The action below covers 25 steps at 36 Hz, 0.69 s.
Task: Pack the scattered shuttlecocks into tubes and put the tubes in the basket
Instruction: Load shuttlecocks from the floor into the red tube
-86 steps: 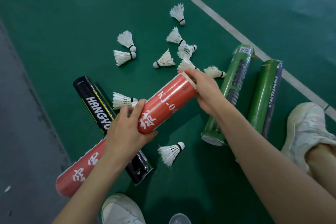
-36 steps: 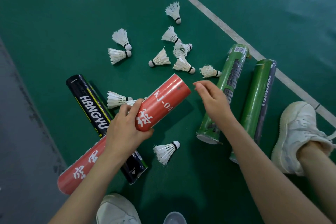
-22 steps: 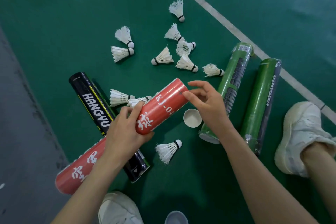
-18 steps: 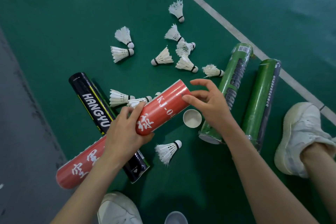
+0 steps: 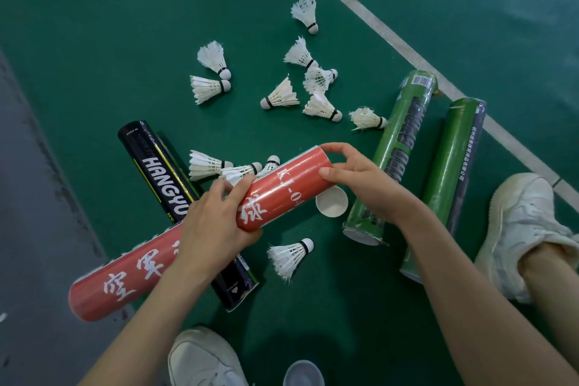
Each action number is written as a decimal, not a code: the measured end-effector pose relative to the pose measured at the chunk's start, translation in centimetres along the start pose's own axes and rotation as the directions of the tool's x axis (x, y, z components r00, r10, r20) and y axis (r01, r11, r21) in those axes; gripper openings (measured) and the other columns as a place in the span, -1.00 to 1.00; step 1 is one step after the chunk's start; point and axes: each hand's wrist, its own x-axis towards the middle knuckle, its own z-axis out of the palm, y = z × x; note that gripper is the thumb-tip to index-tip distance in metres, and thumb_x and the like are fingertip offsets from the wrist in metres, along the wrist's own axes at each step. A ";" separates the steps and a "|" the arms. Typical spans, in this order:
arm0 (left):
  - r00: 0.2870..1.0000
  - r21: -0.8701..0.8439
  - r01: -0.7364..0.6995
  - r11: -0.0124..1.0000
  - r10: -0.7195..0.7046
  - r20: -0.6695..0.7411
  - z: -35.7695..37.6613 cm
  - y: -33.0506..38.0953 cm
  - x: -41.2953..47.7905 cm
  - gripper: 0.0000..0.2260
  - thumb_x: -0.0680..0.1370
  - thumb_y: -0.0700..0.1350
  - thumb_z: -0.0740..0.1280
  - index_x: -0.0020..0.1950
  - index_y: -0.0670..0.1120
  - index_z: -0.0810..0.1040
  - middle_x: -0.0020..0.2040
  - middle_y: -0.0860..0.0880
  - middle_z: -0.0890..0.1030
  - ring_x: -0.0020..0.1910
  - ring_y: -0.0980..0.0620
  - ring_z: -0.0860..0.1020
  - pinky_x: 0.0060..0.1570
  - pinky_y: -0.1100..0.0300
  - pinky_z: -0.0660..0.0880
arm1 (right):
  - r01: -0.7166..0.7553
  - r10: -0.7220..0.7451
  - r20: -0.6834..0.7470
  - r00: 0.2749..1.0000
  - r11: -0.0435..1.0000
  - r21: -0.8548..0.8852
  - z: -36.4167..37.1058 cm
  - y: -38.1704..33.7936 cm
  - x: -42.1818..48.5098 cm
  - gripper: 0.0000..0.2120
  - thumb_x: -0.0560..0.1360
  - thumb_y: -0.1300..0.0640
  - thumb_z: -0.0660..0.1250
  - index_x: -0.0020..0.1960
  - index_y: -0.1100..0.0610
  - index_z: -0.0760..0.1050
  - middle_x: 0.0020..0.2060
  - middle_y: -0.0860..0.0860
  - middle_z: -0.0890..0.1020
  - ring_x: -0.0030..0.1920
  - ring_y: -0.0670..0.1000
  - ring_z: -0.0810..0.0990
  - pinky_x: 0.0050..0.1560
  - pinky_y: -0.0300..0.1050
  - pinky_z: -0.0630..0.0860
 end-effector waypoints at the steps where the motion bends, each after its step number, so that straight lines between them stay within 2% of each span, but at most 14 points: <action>1: 1.000 0.008 0.010 1.000 -0.010 0.011 0.1 0.1 0.2 -0.17 0.35 0.14 0.49 0.51 0.11 0.13 0.21 0.02 0.36 0.12 0.01 0.45 0.16 0.06 0.43 | 0.011 -0.010 -0.045 0.999 1.000 0.018 0.2 0.4 0.3 -0.65 0.58 0.04 0.27 0.33 -0.05 0.29 -0.06 -0.08 0.71 0.12 -0.04 0.60 0.32 0.08 0.35; 3: 0.999 0.013 0.044 0.999 -0.044 0.028 0.3 0.2 0.6 -0.17 0.35 0.16 0.48 0.51 0.12 0.12 0.20 0.01 0.36 0.12 0.00 0.46 0.14 0.05 0.44 | 0.042 -0.025 -0.202 0.979 0.996 0.079 0.5 1.3 0.8 -0.67 0.57 0.02 0.28 0.31 -0.03 0.34 -0.07 -0.08 0.70 0.11 -0.06 0.60 0.28 0.04 0.40; 5: 0.995 0.020 0.089 0.996 -0.090 0.045 0.5 0.0 0.8 -0.17 0.35 0.17 0.47 0.50 0.12 0.11 0.20 0.00 0.35 0.11 -0.02 0.46 0.11 0.05 0.45 | 0.094 -0.020 -0.417 0.909 0.983 0.157 0.7 2.3 1.4 -0.74 0.58 0.04 0.27 0.25 0.05 0.40 -0.06 -0.05 0.68 0.09 -0.05 0.61 0.22 -0.03 0.48; 6: 0.992 0.030 0.109 0.994 -0.111 0.055 0.6 -0.1 0.9 -0.17 0.35 0.17 0.47 0.50 0.12 0.10 0.20 -0.01 0.35 0.10 -0.03 0.46 0.10 0.05 0.46 | 0.094 -0.017 -0.502 0.865 0.987 0.130 0.7 2.9 1.8 -0.75 0.58 0.06 0.28 0.23 0.08 0.41 -0.03 -0.04 0.66 0.10 -0.04 0.60 0.20 -0.06 0.49; 7: 0.990 0.046 0.124 0.991 -0.127 0.065 0.7 -0.2 0.9 -0.17 0.35 0.18 0.46 0.50 0.12 0.10 0.20 -0.02 0.35 0.10 -0.03 0.47 0.09 0.05 0.46 | 0.046 -0.024 -0.540 0.841 0.999 0.027 0.6 3.6 2.2 -0.73 0.57 0.08 0.30 0.23 0.10 0.40 0.03 -0.03 0.62 0.13 -0.02 0.57 0.20 -0.08 0.48; 8: 0.988 0.063 0.134 0.989 -0.138 0.075 0.9 -0.3 0.8 -0.17 0.35 0.19 0.46 0.50 0.11 0.10 0.20 -0.03 0.35 0.09 -0.04 0.48 0.08 0.04 0.47 | -0.042 -0.034 -0.520 0.853 0.990 -0.133 0.6 4.5 2.6 -0.67 0.54 0.09 0.33 0.27 0.10 0.38 0.12 -0.01 0.56 0.18 -0.01 0.52 0.25 -0.07 0.44; 10: 0.984 0.093 0.141 0.986 -0.150 0.093 1.1 -0.4 0.7 -0.17 0.35 0.19 0.46 0.49 0.12 0.08 0.19 -0.03 0.35 0.09 -0.04 0.48 0.09 0.02 0.47 | -0.180 -0.005 -0.376 0.926 0.871 -0.457 1.0 6.2 3.3 -0.46 0.48 0.07 0.40 0.39 0.10 0.30 0.31 0.06 0.41 0.34 0.05 0.34 0.36 -0.03 0.29; 12: 0.982 0.108 0.145 0.983 -0.156 0.105 1.2 -0.4 0.7 -0.16 0.35 0.19 0.46 0.49 0.12 0.07 0.19 -0.03 0.35 0.09 -0.04 0.48 0.11 0.02 0.46 | -0.207 0.046 -0.252 0.967 0.717 -0.666 1.8 7.3 3.9 -0.27 0.42 0.00 0.46 0.47 0.09 0.20 0.39 0.10 0.28 0.42 0.12 0.19 0.40 0.03 0.21; 14: 0.982 0.095 0.151 0.984 -0.160 0.102 1.2 -0.4 0.6 -0.17 0.36 0.19 0.46 0.50 0.11 0.08 0.20 -0.03 0.35 0.10 -0.04 0.48 0.10 0.03 0.46 | -0.187 0.030 -0.209 0.977 0.582 -0.791 2.5 8.1 4.4 -0.22 0.40 -0.02 0.47 0.49 0.09 0.15 0.40 0.11 0.27 0.42 0.15 0.19 0.37 0.06 0.27; 17: 0.981 0.056 0.166 0.985 -0.171 0.097 1.2 -0.5 0.5 -0.17 0.36 0.19 0.45 0.50 0.11 0.09 0.19 -0.02 0.35 0.10 -0.04 0.48 0.09 0.03 0.47 | -0.152 -0.060 -0.196 0.979 0.426 -0.892 2.9 9.1 4.9 -0.37 0.47 0.08 0.39 0.45 0.11 0.21 0.34 0.11 0.31 0.34 0.14 0.26 0.26 0.01 0.37; 20: 0.980 0.039 0.172 0.984 -0.175 0.098 1.3 -0.6 0.3 -0.17 0.35 0.19 0.46 0.50 0.11 0.09 0.18 -0.02 0.35 0.09 -0.04 0.48 0.10 0.03 0.48 | -0.154 -0.121 -0.201 0.972 0.320 -0.935 3.0 9.7 5.1 -0.46 0.50 0.13 0.34 0.42 0.11 0.24 0.29 0.10 0.34 0.30 0.15 0.30 0.25 0.03 0.34; 23: 0.979 0.040 0.173 0.984 -0.176 0.107 1.3 -0.6 0.2 -0.16 0.35 0.18 0.47 0.50 0.11 0.08 0.18 -0.02 0.35 0.09 -0.03 0.47 0.11 0.01 0.48 | -0.141 -0.113 -0.187 0.976 0.332 -0.933 2.7 10.0 5.3 -0.48 0.52 0.15 0.32 0.42 0.13 0.22 0.29 0.13 0.34 0.28 0.17 0.32 0.24 0.06 0.36; 25: 0.978 0.033 0.174 0.984 -0.177 0.112 1.3 -0.5 0.1 -0.16 0.35 0.18 0.47 0.50 0.12 0.08 0.18 -0.02 0.35 0.10 -0.02 0.47 0.11 0.01 0.48 | -0.122 -0.133 -0.194 0.972 0.422 -0.899 2.5 10.0 5.4 -0.47 0.51 0.13 0.32 0.43 0.13 0.23 0.29 0.12 0.35 0.27 0.16 0.32 0.24 0.04 0.37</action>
